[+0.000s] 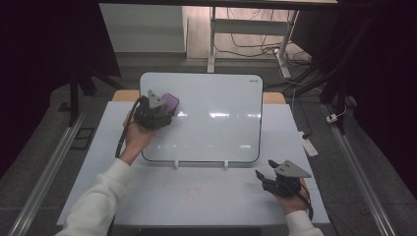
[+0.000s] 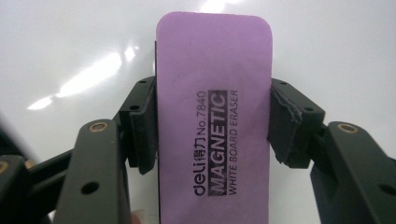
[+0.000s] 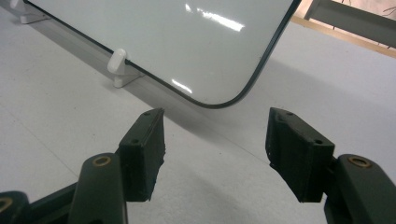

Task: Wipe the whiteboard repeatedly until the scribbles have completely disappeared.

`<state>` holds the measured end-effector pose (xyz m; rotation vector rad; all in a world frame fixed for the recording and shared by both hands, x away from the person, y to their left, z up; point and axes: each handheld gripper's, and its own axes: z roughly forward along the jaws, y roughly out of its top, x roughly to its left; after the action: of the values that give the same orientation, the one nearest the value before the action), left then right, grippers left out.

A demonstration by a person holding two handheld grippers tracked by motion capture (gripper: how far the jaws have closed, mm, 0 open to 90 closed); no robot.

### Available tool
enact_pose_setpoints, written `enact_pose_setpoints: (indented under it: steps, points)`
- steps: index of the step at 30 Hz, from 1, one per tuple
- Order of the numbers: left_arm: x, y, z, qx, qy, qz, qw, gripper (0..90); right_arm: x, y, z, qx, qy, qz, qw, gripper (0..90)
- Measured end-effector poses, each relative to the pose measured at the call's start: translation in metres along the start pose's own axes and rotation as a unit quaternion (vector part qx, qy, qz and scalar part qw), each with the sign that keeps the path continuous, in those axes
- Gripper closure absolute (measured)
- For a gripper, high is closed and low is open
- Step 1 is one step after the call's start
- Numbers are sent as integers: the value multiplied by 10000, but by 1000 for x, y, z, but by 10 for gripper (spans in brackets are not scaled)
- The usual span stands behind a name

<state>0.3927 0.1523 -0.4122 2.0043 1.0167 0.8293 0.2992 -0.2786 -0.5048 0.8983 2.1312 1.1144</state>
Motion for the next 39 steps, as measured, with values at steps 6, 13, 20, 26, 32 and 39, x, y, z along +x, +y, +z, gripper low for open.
enact_pose_setpoints:
  steps: [6,13,20,26,32,39]
  points:
    - [12,-6,-7,45,133,111,9998,407,0,0,0,0,1,-2,10000,372]
    - [55,-7,-21,-119,521,-465,9975,408,-1,0,-1,-3,-16,4,10000,372]
    - [39,-9,-15,-30,502,-165,9986,408,0,0,-1,-6,-22,-4,10000,372]
    - [18,-13,-10,-20,377,9,9993,408,-1,1,-2,-19,-40,2,10000,372]
    - [4,-25,-9,-10,118,54,9999,408,0,1,-1,-7,-28,-4,10000,371]
    - [14,-29,-14,-9,190,-9,9998,407,0,1,-2,-27,-43,1,10000,371]
